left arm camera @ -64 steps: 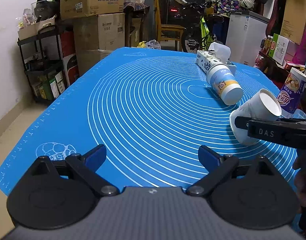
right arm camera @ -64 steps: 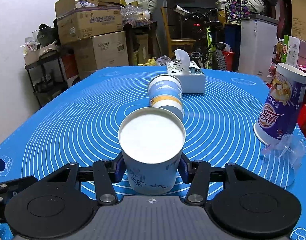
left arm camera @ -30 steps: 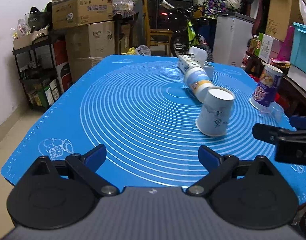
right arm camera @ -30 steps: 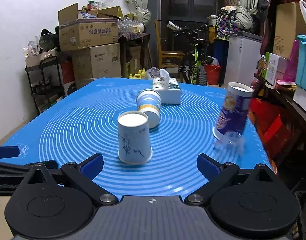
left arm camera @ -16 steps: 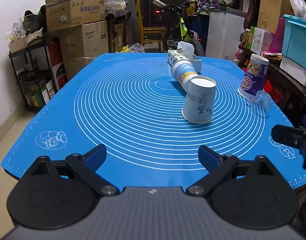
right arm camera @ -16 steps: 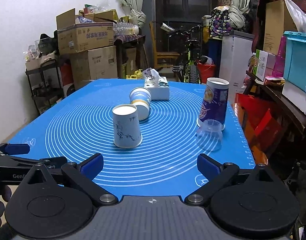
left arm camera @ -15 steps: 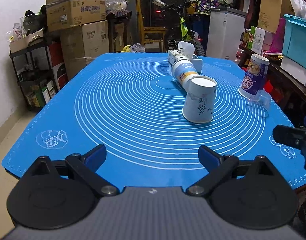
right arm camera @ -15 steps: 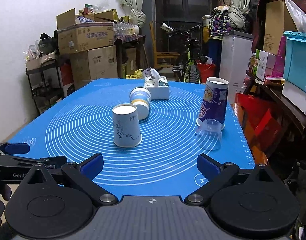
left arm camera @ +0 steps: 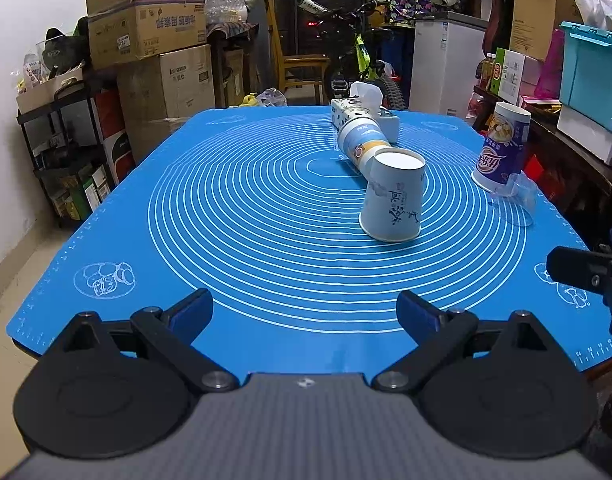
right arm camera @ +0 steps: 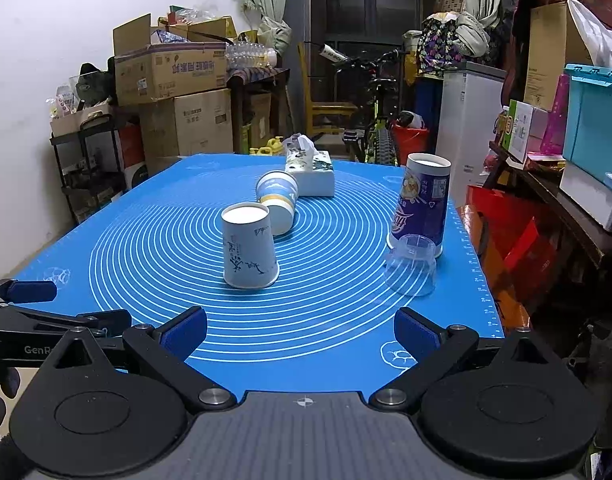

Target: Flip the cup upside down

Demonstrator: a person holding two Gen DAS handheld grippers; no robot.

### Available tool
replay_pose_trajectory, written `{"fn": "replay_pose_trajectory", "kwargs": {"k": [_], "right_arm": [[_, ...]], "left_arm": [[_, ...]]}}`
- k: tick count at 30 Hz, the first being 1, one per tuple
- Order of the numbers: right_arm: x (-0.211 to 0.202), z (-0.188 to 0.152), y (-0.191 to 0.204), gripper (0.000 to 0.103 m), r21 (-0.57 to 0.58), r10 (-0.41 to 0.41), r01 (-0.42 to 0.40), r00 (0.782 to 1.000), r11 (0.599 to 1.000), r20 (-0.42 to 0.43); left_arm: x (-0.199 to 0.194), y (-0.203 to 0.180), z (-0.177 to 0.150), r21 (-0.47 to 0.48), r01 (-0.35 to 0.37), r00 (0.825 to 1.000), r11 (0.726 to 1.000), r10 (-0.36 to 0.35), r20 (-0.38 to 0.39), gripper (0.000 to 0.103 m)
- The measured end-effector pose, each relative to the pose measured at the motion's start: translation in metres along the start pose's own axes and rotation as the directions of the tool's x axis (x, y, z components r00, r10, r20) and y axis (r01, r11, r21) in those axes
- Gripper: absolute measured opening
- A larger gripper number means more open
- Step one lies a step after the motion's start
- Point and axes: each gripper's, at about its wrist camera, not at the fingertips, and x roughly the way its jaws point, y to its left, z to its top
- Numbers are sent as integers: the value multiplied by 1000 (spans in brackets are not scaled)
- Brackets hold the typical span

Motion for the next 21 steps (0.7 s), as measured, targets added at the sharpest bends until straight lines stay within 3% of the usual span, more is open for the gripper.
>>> {"fn": "replay_pose_trajectory", "kwargs": {"k": [21], "right_arm": [[4, 0, -3, 99, 2, -7, 8, 1000, 1000, -20]], "left_arm": [[5, -1, -2, -5, 16, 1000, 1000, -16, -15, 97]]}}
